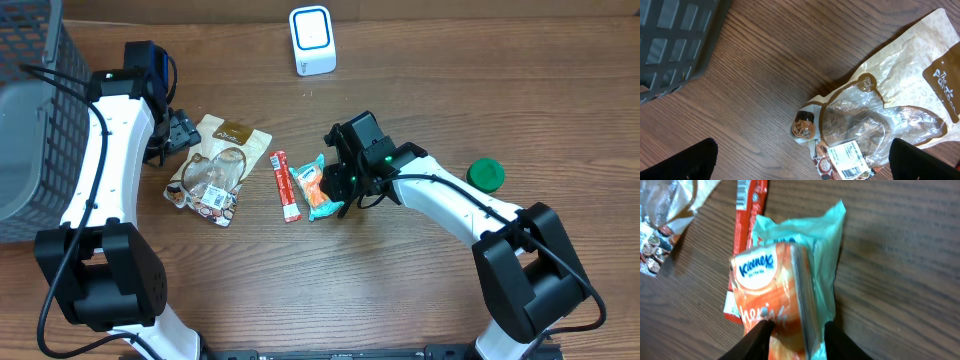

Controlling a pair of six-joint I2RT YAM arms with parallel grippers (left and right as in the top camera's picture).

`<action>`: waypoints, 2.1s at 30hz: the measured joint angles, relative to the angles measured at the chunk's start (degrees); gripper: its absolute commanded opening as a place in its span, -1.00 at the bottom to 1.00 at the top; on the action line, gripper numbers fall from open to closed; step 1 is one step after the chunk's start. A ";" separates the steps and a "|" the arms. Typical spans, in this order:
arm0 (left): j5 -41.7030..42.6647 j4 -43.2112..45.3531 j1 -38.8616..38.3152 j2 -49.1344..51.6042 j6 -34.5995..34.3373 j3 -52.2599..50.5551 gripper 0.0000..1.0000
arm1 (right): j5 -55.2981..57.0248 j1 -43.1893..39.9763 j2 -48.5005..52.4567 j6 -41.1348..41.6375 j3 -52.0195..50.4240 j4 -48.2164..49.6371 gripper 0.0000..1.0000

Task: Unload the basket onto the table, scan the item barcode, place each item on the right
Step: 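Move the right gripper to the orange Kleenex pack and grasp it, then lift the Kleenex pack off the wipes bag with the right gripper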

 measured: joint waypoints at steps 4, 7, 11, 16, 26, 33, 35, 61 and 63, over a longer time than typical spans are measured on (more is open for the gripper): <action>0.00 0.00 0.00 0.00 0.00 0.00 0.99 | -0.04 -0.02 0.00 0.52 0.00 1.07 -0.14; 0.00 0.00 0.00 0.00 0.00 0.00 0.99 | -0.04 -0.02 0.00 0.83 0.00 1.03 -0.11; 0.00 0.00 0.00 0.00 0.00 0.00 1.00 | -0.02 0.11 0.00 0.94 0.00 1.05 -0.10; 0.00 0.00 0.00 0.00 0.00 0.00 1.00 | -0.04 0.85 0.00 0.94 0.00 0.98 -0.10; 0.00 0.00 0.00 0.00 0.00 0.00 0.99 | -0.04 1.01 0.00 1.05 0.00 0.96 -0.10; 0.00 0.00 0.00 0.00 0.00 0.00 1.00 | -0.02 1.01 1.68 1.22 0.00 1.03 -0.35; 0.00 0.00 0.00 0.00 0.00 0.00 1.00 | -0.13 1.01 2.01 1.14 0.00 0.94 -0.46; 0.00 0.00 0.00 0.00 0.00 0.00 0.99 | -28.11 -9.86 -5.49 1.29 0.00 -2.95 -0.93; 0.00 0.00 0.00 0.00 0.00 0.00 1.00 | -31.58 -11.15 -6.43 1.29 0.00 -3.91 -0.93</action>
